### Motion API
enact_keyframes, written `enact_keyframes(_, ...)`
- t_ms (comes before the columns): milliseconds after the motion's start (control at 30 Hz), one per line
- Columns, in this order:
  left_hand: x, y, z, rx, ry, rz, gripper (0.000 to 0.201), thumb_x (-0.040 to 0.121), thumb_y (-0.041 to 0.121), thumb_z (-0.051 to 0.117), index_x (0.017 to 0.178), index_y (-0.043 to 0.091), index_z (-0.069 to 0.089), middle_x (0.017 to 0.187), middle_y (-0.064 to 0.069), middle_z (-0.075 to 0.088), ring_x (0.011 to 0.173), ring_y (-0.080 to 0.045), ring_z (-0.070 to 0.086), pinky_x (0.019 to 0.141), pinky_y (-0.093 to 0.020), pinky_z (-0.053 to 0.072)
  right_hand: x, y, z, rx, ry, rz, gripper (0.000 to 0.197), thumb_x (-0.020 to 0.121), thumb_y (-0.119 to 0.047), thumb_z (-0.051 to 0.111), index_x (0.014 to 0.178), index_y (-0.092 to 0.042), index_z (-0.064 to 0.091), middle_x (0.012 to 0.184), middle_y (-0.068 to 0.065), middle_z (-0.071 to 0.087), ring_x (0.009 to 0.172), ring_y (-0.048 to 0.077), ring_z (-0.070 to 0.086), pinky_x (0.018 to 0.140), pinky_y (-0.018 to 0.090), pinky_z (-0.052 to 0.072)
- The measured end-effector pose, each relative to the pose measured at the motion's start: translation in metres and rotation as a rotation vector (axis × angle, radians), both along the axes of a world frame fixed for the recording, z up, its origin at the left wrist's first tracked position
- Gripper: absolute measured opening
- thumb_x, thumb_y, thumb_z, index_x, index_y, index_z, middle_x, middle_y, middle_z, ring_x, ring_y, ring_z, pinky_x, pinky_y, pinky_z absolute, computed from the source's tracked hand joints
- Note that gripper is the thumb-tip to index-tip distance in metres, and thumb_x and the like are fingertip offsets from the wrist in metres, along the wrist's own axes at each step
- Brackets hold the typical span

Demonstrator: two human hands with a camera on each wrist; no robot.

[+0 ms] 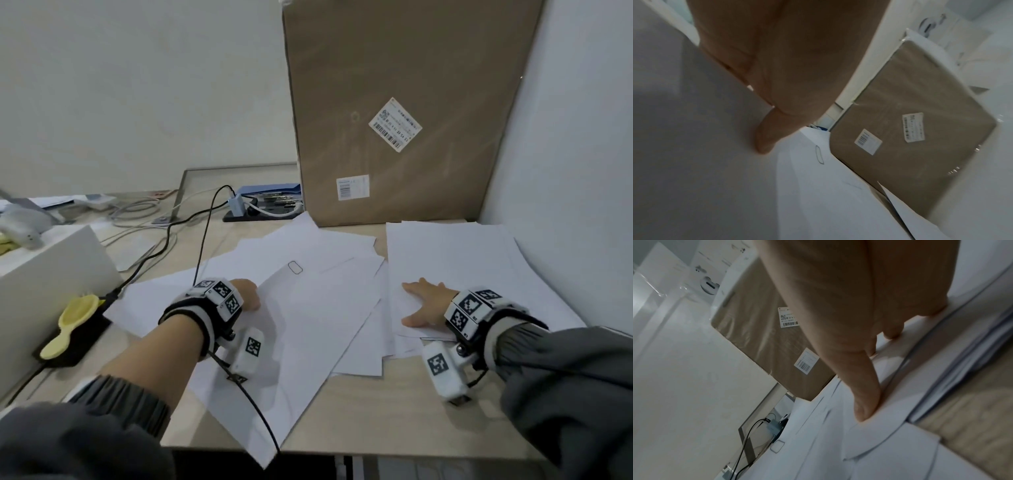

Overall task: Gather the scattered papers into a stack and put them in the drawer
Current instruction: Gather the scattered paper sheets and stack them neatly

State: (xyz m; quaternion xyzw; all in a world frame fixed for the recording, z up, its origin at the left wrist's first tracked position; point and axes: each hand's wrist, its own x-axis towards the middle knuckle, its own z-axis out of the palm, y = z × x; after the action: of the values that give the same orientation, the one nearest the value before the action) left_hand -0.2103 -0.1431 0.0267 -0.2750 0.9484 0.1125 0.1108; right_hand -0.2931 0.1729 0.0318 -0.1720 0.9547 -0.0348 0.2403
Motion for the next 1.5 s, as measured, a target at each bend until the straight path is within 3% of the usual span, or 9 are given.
enact_keyframes(200, 0.024, 0.010, 0.005, -0.053, -0.009, -0.049, 0.039, 0.099, 0.022, 0.041, 0.131, 0.001, 0.050, 0.138, -0.013, 0.051, 0.128, -0.026, 0.049, 0.102, -0.029, 0.038, 0.002, 0.000, -0.004, -0.077, 0.063, -0.077, 0.090, 0.083, -0.049, 0.062, 0.151, -0.020, 0.012, 0.158, 0.003, 0.015, 0.144, 0.031, 0.017, 0.118, 0.040, 0.018)
enact_keyframes(333, 0.040, 0.009, -0.001, -0.058, -0.015, -0.079, 0.036, 0.097, 0.022, 0.044, 0.125, 0.001, 0.055, 0.133, -0.014, 0.055, 0.123, -0.027, 0.052, 0.098, -0.029, 0.040, 0.008, -0.001, 0.000, -0.266, 0.058, -0.219, 0.078, 0.086, -0.032, 0.065, 0.149, -0.015, 0.023, 0.158, 0.004, 0.017, 0.148, 0.026, 0.000, 0.120, 0.033, 0.011)
enact_keyframes(467, 0.048, -0.001, -0.004, -0.002, 0.072, 0.000, 0.033, 0.096, 0.021, 0.046, 0.118, 0.000, 0.059, 0.124, -0.016, 0.060, 0.116, -0.030, 0.055, 0.091, -0.031, 0.042, 0.014, -0.002, 0.004, -0.489, 0.115, -0.282, 0.052, 0.087, -0.017, 0.062, 0.136, -0.015, 0.046, 0.148, 0.006, 0.040, 0.137, 0.022, 0.036, 0.109, 0.028, 0.030)
enact_keyframes(533, 0.048, -0.010, -0.003, 0.027, 0.115, 0.058, 0.034, 0.096, 0.021, 0.048, 0.119, -0.001, 0.058, 0.125, -0.017, 0.059, 0.116, -0.031, 0.055, 0.090, -0.031, 0.042, 0.025, -0.009, 0.007, -0.549, 0.105, -0.212, 0.046, 0.088, -0.017, 0.060, 0.133, -0.014, 0.050, 0.147, 0.005, 0.041, 0.134, 0.021, 0.040, 0.108, 0.029, 0.032)
enact_keyframes(767, 0.043, -0.027, 0.003, 0.059, 0.177, 0.129, 0.033, 0.094, 0.021, 0.051, 0.117, 0.000, 0.061, 0.120, -0.018, 0.063, 0.111, -0.031, 0.059, 0.088, -0.030, 0.045, 0.057, -0.048, -0.005, -0.243, -0.026, 0.051, 0.072, 0.086, -0.038, 0.064, 0.146, -0.015, 0.031, 0.151, 0.003, 0.033, 0.137, 0.021, 0.036, 0.111, 0.029, 0.031)
enact_keyframes(900, 0.035, -0.028, 0.006, 0.051, 0.172, 0.112, 0.033, 0.093, 0.021, 0.053, 0.119, 0.002, 0.061, 0.121, -0.016, 0.063, 0.113, -0.030, 0.058, 0.090, -0.030, 0.045, 0.056, -0.053, -0.012, -0.128, -0.006, 0.087, 0.057, 0.078, -0.043, 0.069, 0.120, -0.015, 0.043, 0.135, 0.008, 0.046, 0.123, 0.024, 0.048, 0.103, 0.036, 0.041)
enact_keyframes(1033, 0.020, -0.036, 0.009, 0.026, 0.118, 0.088, 0.040, 0.094, 0.026, 0.053, 0.127, 0.003, 0.057, 0.129, -0.015, 0.059, 0.119, -0.029, 0.055, 0.093, -0.030, 0.044, 0.059, -0.048, -0.021, -0.137, 0.045, 0.068, 0.086, 0.084, -0.045, 0.062, 0.147, -0.009, 0.017, 0.152, 0.008, 0.027, 0.139, 0.023, 0.031, 0.114, 0.036, 0.029)
enact_keyframes(1233, -0.001, -0.037, -0.001, 0.019, 0.081, 0.104, 0.048, 0.098, 0.029, 0.046, 0.137, 0.001, 0.046, 0.143, -0.016, 0.047, 0.132, -0.027, 0.045, 0.106, -0.029, 0.035, 0.054, -0.048, -0.025, -0.144, 0.047, 0.062, 0.094, 0.081, -0.047, 0.067, 0.147, -0.008, 0.013, 0.151, 0.009, 0.029, 0.138, 0.024, 0.034, 0.113, 0.037, 0.031)
enact_keyframes(1500, -0.021, -0.024, -0.005, 0.260, 0.131, 0.057, 0.052, 0.088, 0.027, 0.066, 0.131, 0.001, 0.055, 0.136, -0.015, 0.055, 0.123, -0.029, 0.054, 0.100, -0.032, 0.043, 0.057, -0.047, -0.021, -0.177, 0.024, 0.025, 0.108, 0.078, -0.048, 0.069, 0.150, -0.008, -0.001, 0.152, 0.010, 0.030, 0.136, 0.025, 0.037, 0.111, 0.036, 0.033)
